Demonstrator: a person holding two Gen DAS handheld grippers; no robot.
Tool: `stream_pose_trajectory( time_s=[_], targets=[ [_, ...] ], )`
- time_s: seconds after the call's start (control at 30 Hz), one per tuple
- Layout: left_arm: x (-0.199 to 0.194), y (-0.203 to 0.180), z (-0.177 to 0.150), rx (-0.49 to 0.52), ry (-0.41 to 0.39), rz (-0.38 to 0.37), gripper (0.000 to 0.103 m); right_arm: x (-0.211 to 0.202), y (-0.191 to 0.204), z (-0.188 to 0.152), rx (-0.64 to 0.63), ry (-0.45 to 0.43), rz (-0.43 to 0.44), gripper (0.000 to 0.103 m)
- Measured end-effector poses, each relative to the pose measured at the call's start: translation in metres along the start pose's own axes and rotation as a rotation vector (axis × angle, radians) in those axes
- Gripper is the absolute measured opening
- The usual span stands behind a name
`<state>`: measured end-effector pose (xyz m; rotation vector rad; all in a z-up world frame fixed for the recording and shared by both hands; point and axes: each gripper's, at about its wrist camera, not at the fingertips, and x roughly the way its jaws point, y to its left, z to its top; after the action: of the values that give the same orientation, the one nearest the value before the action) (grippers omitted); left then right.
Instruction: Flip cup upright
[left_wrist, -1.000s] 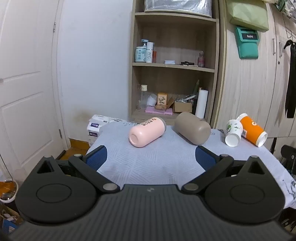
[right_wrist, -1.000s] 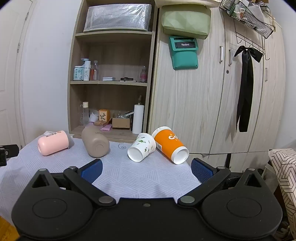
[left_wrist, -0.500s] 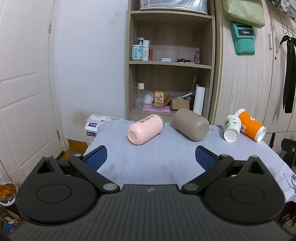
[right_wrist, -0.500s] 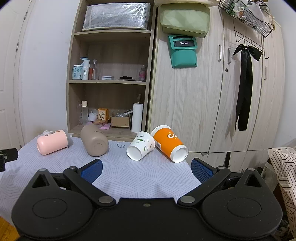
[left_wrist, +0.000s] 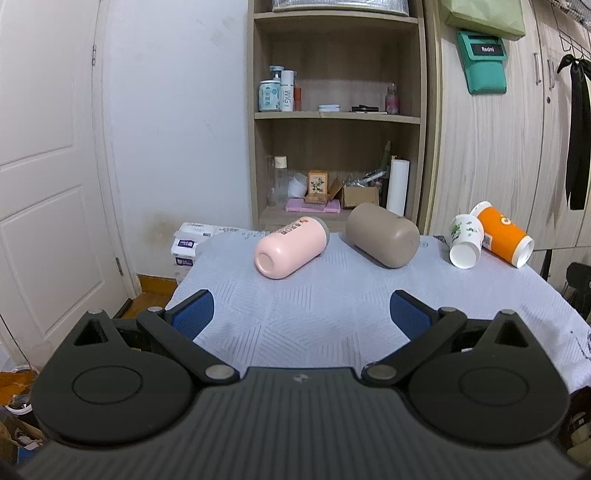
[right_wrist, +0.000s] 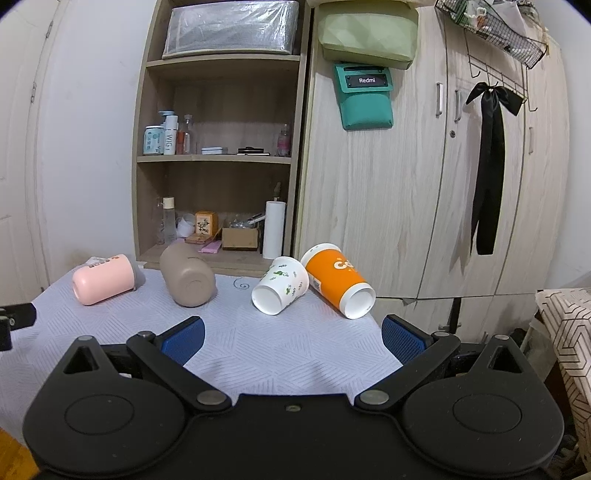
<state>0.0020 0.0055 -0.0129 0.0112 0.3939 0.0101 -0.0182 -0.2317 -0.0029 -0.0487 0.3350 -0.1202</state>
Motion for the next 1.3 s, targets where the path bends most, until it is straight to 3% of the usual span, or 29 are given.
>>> stream_pose_trajectory(
  time_s=[1.3],
  targets=[
    [0.0017,-0.0003,-0.0044,0.004,0.027,0.004,0.103,-0.0006,0.0034,-0.0003,-0.016,0.006,0.000,0.103]
  ],
)
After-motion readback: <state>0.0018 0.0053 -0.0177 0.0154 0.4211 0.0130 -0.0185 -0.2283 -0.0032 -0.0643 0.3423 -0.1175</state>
